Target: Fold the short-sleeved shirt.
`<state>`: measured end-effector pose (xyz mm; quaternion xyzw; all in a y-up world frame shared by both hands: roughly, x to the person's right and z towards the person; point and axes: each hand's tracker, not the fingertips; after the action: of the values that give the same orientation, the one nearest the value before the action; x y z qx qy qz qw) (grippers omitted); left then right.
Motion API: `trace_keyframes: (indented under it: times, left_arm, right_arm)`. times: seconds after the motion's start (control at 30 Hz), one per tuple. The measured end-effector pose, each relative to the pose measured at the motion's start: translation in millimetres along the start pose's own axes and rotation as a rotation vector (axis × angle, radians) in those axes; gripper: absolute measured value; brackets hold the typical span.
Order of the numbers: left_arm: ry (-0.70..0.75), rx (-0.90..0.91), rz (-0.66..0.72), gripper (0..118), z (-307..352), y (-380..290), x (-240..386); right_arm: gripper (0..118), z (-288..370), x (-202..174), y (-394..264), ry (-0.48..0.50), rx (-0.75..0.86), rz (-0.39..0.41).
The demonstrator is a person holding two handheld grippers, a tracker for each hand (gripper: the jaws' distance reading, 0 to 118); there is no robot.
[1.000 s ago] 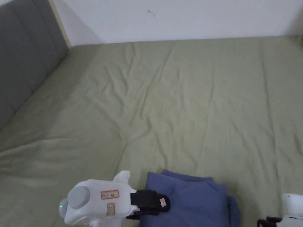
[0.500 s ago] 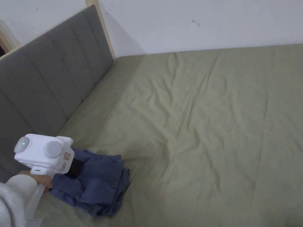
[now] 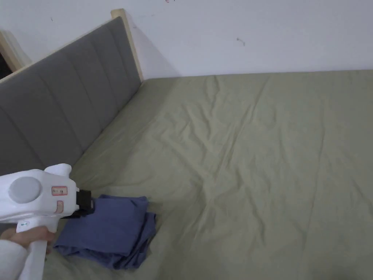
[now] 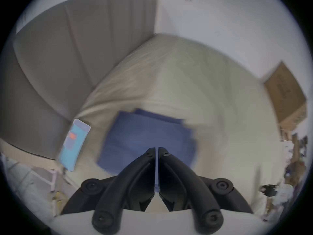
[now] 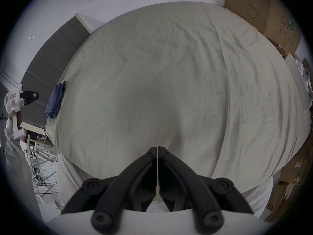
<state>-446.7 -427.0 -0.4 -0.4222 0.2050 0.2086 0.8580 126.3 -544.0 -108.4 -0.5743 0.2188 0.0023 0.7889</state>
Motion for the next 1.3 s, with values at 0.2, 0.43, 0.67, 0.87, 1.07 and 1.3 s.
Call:
trace_keyframes:
  times: [0.2,0.43,0.67,0.87,1.07,1.3]
  left_arm:
    - [-0.210,0.093,-0.152,0,52.4,-72.6,107.2]
    - [-0.103,0.239,-0.229,0,62.4,-138.2,191.9]
    - [-0.012,0.493,-0.255,0,95.8,-178.6,254.7]
    - [0.041,0.724,-0.304,0,136.2,-192.2,287.4]
    - [0.045,0.802,-0.217,93,159.3,-197.4,290.5]
    - [0.104,0.794,-0.190,113,161.3,-195.2,292.6]
  right_arm:
    - [1,16.3,1.7,-2.4,0.040,0.047,0.009]
    - [1,46.9,-2.6,-6.1,0.047,0.143,0.026]
    - [1,98.7,-26.0,-1.5,-0.084,0.436,0.143]
    - [25,141.3,-40.6,-3.2,-0.146,0.720,0.170]
    - [85,166.2,-47.7,-10.3,-0.159,0.888,0.180]
    - [85,189.6,-63.2,-18.3,-0.166,1.030,0.125]
